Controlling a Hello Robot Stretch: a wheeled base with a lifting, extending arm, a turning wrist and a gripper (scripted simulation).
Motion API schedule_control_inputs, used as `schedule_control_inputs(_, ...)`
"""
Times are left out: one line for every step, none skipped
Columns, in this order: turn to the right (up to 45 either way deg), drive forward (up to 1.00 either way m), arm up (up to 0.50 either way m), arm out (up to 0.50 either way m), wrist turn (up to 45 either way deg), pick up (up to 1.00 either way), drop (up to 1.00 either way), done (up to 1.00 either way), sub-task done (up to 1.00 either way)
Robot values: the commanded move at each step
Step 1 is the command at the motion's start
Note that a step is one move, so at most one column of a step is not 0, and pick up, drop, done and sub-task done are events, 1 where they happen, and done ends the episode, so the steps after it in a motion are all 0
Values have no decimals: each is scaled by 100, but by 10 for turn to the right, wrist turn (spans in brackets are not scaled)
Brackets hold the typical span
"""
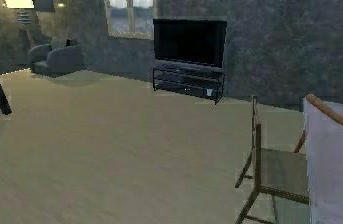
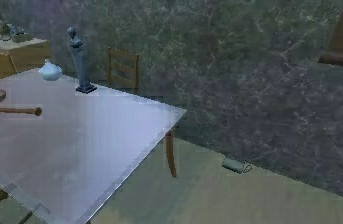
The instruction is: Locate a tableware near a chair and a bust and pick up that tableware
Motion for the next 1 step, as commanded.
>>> schedule_control_inputs(0, 100, 0, 0, 0, 0, 0, 0, 0)
